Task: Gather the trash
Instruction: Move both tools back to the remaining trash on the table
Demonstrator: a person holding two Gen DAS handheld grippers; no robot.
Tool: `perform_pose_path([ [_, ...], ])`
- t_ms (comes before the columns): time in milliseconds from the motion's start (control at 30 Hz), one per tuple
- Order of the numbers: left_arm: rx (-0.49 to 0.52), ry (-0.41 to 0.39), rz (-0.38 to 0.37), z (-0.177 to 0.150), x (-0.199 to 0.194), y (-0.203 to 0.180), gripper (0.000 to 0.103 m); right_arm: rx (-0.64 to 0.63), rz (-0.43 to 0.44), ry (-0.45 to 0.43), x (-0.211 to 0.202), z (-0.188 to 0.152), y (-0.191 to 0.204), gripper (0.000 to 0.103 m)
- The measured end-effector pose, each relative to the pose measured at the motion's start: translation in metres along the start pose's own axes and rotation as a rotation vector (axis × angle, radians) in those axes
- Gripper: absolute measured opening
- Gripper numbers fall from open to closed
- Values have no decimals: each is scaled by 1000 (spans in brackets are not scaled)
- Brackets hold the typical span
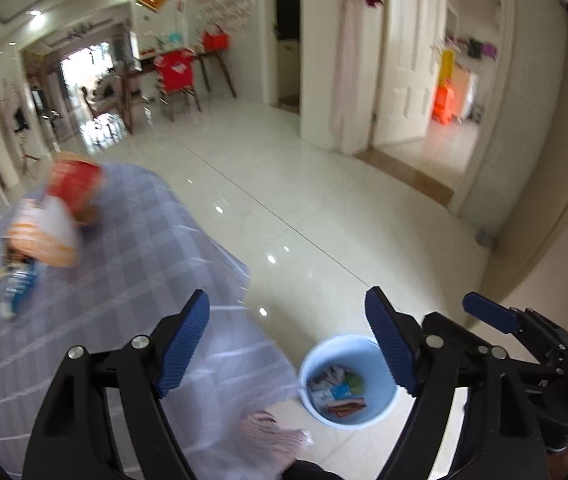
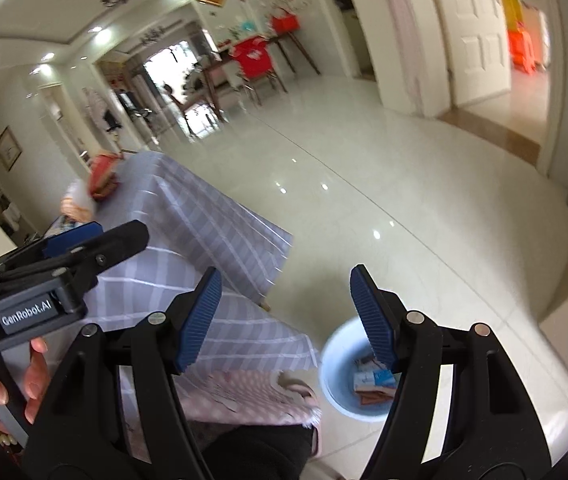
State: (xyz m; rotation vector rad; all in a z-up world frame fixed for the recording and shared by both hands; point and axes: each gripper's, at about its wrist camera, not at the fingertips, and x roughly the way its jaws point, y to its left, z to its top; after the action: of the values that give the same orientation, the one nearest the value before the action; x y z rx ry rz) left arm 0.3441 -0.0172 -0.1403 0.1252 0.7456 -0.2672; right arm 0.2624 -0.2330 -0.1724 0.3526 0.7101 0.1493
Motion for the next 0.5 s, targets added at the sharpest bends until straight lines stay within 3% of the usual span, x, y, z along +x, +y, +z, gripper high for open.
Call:
perform_pose_path([
  [200, -67, -61, 123, -2, -38, 83, 81, -105, 82, -12, 8, 15, 72, 67],
  [333, -112, -50, 217, -10, -45, 146, 81, -165, 120, 0, 23, 19, 115, 67],
  [500, -203, -12, 259, -21, -42, 215, 81, -211, 162, 43, 51, 22, 165, 67],
])
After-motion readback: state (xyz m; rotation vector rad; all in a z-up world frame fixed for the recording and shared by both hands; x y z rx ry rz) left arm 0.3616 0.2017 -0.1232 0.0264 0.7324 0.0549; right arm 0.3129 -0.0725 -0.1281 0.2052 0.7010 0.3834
